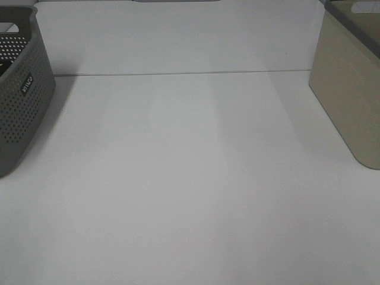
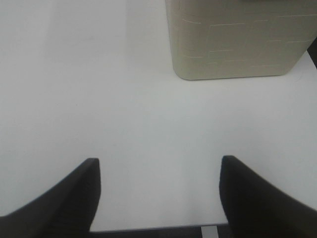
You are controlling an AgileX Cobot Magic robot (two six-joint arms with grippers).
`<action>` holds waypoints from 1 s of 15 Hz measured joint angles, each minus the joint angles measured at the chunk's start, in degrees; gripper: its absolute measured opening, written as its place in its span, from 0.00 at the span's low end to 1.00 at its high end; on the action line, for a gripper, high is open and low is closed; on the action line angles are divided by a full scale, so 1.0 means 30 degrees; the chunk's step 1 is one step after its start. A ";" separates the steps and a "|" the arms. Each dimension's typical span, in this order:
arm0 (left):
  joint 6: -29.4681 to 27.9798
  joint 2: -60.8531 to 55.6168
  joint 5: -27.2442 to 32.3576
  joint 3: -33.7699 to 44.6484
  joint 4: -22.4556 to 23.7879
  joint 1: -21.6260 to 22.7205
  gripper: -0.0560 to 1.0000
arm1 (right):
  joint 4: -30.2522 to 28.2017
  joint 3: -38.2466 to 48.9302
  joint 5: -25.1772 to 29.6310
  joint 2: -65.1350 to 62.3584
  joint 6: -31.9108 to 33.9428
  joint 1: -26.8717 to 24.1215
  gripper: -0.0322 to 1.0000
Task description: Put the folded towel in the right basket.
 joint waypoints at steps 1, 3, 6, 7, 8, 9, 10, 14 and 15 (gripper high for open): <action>0.0000 0.0000 0.0000 0.0000 0.0000 0.0000 0.97 | 0.0000 0.0000 0.0000 0.0000 0.0000 0.0000 0.66; 0.0000 0.0000 0.0000 0.0000 0.0000 0.0000 0.97 | 0.0000 0.0000 0.0000 0.0000 0.0000 0.0000 0.66; 0.0000 0.0000 0.0000 0.0000 0.0000 0.0000 0.97 | 0.0000 0.0000 0.0000 -0.0019 0.0000 0.0000 0.66; 0.0000 0.0000 0.0000 0.0000 0.0000 0.0000 0.97 | 0.0000 0.0000 0.0000 -0.0229 -0.0019 0.0000 0.66; 0.0000 0.0000 0.0000 0.0000 0.0000 0.0000 0.97 | 0.0000 0.0000 0.0000 -0.0382 -0.0019 0.0000 0.66; 0.0000 0.0000 0.0000 0.0000 0.0000 0.0000 0.97 | 0.0019 0.0000 0.0019 -0.0898 -0.0019 0.0000 0.66; 0.0000 0.0000 0.0000 0.0000 0.0000 0.0000 0.97 | 0.0019 0.0000 0.0019 -0.1471 -0.0019 0.0000 0.66; 0.0000 0.0000 0.0000 0.0000 0.0000 0.0000 0.97 | 0.0095 0.0000 0.0038 -0.2712 -0.0019 0.0000 0.66; 0.0000 0.0000 0.0000 0.0000 0.0000 0.0000 0.97 | 0.0095 0.0000 0.0038 -0.2712 -0.0019 0.0000 0.66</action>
